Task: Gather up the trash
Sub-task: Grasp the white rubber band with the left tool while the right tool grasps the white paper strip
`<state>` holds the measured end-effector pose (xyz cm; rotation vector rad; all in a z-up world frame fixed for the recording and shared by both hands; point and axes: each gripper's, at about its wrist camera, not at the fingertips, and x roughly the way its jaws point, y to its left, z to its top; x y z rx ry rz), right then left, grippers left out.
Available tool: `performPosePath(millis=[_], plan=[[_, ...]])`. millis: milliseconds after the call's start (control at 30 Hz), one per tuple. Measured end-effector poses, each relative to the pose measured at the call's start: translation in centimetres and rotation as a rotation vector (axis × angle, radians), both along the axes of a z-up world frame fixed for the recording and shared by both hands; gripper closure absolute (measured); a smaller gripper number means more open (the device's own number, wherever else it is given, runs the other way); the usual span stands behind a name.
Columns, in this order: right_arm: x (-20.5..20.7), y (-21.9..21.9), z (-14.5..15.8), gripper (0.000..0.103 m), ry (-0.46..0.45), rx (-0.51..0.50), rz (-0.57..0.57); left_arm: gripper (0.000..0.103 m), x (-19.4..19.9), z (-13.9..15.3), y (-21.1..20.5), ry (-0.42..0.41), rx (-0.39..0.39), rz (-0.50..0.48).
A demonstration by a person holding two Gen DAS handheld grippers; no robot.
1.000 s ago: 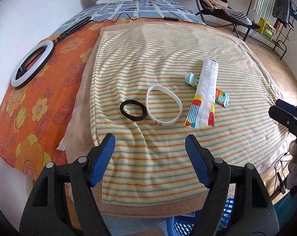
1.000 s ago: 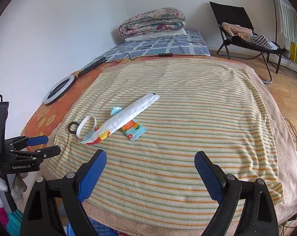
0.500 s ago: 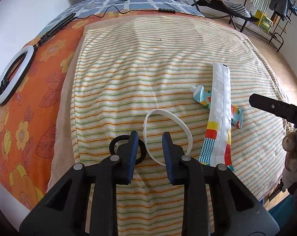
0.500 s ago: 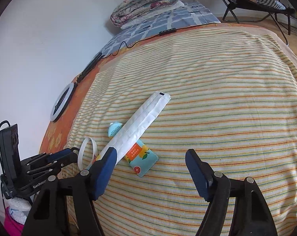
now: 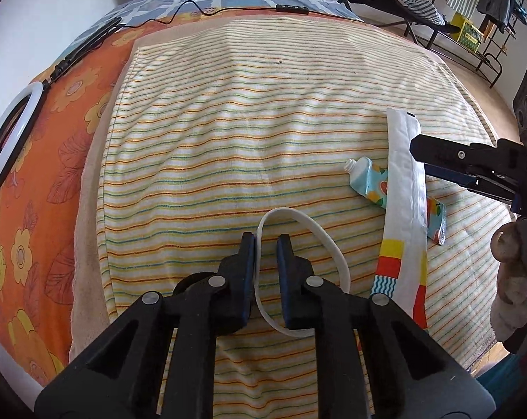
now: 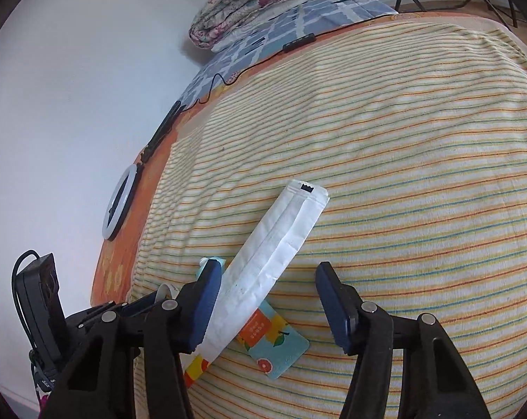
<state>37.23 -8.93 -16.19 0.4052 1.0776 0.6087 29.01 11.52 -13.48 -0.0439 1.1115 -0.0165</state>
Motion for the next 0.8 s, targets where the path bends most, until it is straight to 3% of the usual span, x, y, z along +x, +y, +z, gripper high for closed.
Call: performPosePath(millis=[100,167,533,800], plan=[[0.5,0.6,-0.3,0.046,0.012,0.029,-0.017,0.098,0.1,0.1,-0.3,-0.008,0.017,-0.005],[0.7,1.0,-0.4,0.057,0.010,0.024,-0.026,0.099,0.1,0.1,-0.6,-0.015,0.031,-0.011],[1.4,1.2,-1.0,0.093,0.028,0.047,-0.057,0.101,-0.7,1.1,-0.3,-0.053,0.016,-0.002],[-0.5,0.4,1.4,0.099,-0.043,0.035,-0.048,0.102,-1.7,2.6,-0.3,-0.093,0.009,0.004]])
